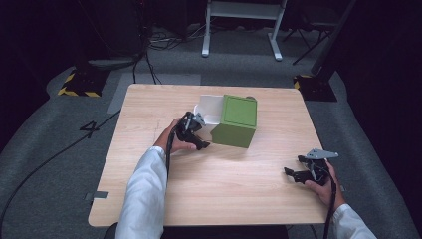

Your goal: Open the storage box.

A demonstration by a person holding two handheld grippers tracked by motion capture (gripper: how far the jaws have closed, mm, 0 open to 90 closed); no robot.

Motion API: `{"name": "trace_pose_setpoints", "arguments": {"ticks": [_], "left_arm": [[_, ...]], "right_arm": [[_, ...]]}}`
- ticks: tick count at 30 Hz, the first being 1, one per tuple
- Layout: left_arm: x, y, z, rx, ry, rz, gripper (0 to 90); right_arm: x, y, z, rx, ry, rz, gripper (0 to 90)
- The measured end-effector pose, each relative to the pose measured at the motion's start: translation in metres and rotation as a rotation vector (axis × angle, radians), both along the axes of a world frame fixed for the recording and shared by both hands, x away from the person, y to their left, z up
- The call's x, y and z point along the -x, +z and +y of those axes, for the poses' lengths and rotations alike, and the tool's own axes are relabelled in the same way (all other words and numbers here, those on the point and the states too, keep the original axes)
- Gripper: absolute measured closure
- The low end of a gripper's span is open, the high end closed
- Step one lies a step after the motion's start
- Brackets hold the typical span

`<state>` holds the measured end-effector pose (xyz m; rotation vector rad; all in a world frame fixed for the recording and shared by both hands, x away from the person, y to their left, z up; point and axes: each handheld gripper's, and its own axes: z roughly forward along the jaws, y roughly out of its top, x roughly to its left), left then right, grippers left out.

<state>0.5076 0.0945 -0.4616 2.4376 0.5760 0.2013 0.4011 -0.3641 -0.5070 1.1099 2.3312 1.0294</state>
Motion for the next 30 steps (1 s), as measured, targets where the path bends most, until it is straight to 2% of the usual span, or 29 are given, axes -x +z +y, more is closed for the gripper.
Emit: {"name": "trace_pose_setpoints", "arguments": {"ticks": [4, 10, 12, 30], "left_arm": [[0.001, 0.000, 0.001, -0.014, 0.007, -0.005, 21.1], [0.001, -0.001, 0.004, -0.038, 0.018, -0.037, 22.0], [0.000, -0.001, 0.006, -0.031, 0.019, -0.044, 22.0], [-0.003, -0.004, 0.016, -0.026, 0.057, -0.038, 21.5]], "right_arm": [[0.000, 0.000, 0.000, 0.000, 0.000, 0.000, 14.9], [0.000, 0.000, 0.000, 0.000, 0.000, 0.000, 14.9], [0.000, 0.000, 0.000, 0.000, 0.000, 0.001, 14.9], [0.000, 0.000, 0.000, 0.000, 0.000, 0.000, 14.9]]}}
